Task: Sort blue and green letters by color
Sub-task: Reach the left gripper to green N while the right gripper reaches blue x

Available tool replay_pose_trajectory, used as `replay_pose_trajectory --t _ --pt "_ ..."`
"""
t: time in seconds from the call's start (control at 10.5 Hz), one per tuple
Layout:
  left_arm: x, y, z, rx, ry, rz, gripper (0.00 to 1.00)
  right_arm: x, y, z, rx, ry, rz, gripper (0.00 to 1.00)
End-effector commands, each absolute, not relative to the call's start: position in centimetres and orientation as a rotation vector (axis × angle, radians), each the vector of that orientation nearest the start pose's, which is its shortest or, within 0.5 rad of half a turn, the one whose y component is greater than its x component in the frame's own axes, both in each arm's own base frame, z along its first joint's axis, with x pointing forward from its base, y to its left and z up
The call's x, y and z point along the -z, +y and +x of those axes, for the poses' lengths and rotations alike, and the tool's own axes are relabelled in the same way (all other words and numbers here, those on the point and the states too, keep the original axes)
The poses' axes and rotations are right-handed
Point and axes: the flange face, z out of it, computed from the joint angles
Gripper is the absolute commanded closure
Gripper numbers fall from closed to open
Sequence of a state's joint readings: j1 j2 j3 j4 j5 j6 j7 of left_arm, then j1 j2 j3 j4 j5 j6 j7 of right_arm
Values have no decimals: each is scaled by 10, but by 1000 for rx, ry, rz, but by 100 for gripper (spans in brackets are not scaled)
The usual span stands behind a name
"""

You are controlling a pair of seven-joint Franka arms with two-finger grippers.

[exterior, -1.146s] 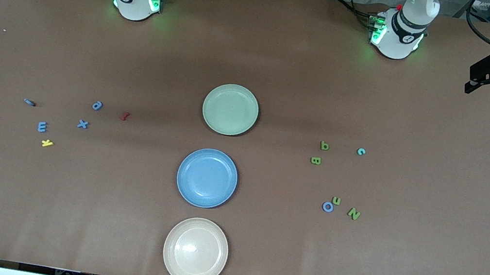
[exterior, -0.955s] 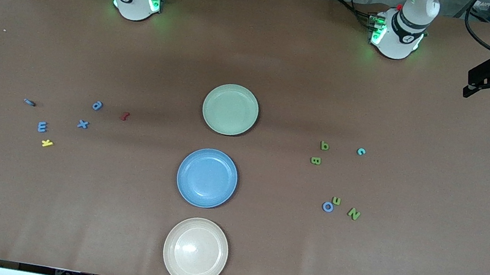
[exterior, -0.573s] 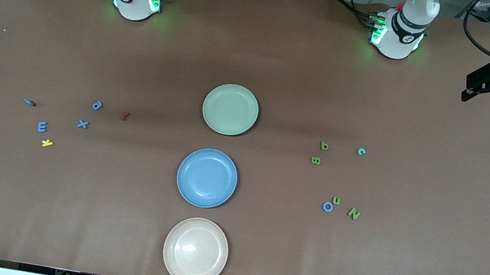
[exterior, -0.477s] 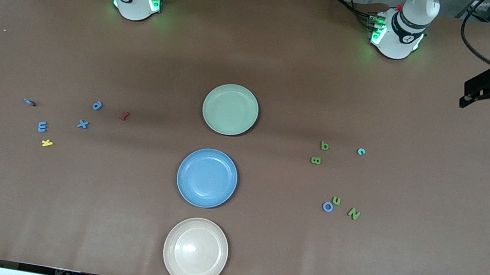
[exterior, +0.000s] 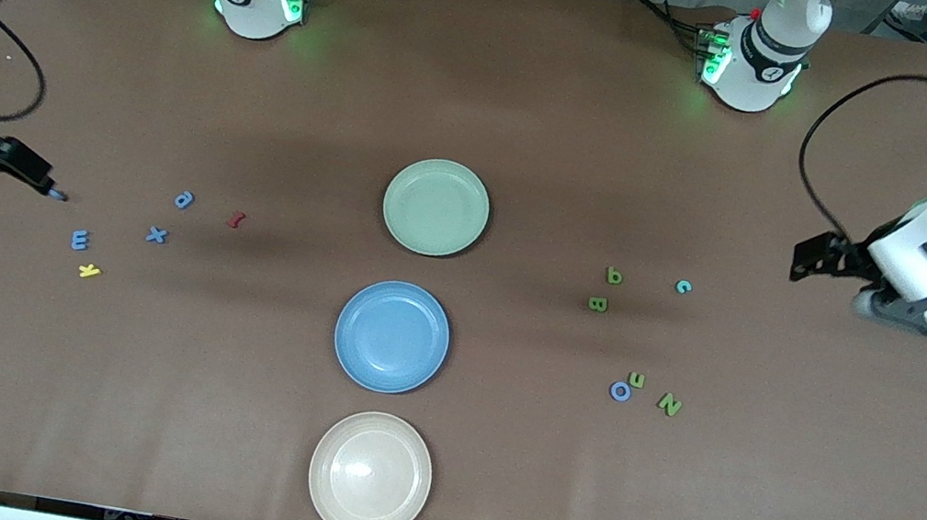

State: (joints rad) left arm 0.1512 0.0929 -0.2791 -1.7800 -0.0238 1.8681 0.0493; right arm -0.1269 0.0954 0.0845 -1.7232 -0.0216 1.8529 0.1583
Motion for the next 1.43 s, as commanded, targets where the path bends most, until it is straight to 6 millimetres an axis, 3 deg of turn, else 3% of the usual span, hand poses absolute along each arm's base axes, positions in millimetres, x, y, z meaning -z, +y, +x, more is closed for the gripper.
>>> replay_pose_trajectory --t 0.0,0.19,0.38,0.67,0.76,0.95,1.05,1.34 --pt "-428 -98 625 59 590 -3020 0 -433 -26 572 7 336 -3137 0" --pt "-381 -103 648 105 619 -3043 0 -368 -33 555 -22 322 -3136 0" --pt "-352 -118 665 111 651 -3063 1 -321 -34 546 -66 255 -3136 0" --pt "-302 -137 691 91 723 -3088 4 -260 -58 535 -55 134 -3130 0" --pt "-285 -138 703 100 794 -3083 4 -243 -63 534 -35 89 -3129 0" --pt "-263 -141 709 111 879 -3062 6 -216 -63 535 -10 73 -3125 0" --pt "-251 -151 707 101 957 -3005 23 -208 -65 535 -2 78 -3123 0" --pt "-220 -154 705 83 999 -2971 23 -181 -71 531 6 99 -3118 0"
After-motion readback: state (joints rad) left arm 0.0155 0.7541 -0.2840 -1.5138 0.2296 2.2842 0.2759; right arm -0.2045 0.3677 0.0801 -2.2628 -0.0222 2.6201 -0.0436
